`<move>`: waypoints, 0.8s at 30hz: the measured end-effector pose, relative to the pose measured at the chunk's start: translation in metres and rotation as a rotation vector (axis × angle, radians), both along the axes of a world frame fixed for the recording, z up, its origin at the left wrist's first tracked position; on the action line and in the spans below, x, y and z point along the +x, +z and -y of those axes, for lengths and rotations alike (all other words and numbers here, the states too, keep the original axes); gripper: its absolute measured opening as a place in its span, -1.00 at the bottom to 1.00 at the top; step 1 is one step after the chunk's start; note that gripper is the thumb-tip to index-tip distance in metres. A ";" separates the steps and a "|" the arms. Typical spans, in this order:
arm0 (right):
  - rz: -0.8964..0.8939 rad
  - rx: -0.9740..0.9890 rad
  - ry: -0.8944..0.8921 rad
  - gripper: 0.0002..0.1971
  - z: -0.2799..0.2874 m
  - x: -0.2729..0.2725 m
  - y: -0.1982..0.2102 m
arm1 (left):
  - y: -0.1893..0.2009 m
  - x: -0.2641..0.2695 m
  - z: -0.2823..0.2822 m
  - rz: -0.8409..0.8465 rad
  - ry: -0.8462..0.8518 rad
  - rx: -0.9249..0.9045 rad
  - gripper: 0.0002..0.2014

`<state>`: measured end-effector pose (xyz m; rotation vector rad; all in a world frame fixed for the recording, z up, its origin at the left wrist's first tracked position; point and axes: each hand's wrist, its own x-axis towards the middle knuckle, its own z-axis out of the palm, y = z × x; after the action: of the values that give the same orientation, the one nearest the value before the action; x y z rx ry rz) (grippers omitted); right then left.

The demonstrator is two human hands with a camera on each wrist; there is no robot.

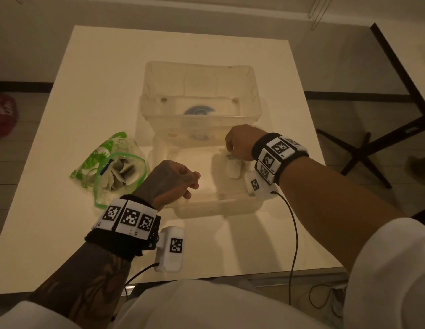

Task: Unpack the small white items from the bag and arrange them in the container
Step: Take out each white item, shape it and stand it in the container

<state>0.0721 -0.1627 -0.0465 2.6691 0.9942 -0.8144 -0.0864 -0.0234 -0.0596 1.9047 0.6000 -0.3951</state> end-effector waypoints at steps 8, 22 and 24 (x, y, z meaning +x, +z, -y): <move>-0.192 -0.208 0.119 -0.54 -0.006 -0.023 -0.001 | 0.001 -0.004 0.001 0.000 -0.010 0.025 -0.78; -0.110 -0.280 0.128 -0.69 -0.014 -0.015 -0.012 | 0.000 -0.009 -0.003 0.018 -0.003 0.026 -0.77; -0.093 -0.227 0.106 -0.74 -0.012 -0.012 -0.012 | -0.001 -0.009 -0.002 0.017 0.004 0.016 -0.77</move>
<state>0.0602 -0.1509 -0.0581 2.3864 0.9892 -0.9725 -0.0958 -0.0212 -0.0604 1.9204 0.5973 -0.3719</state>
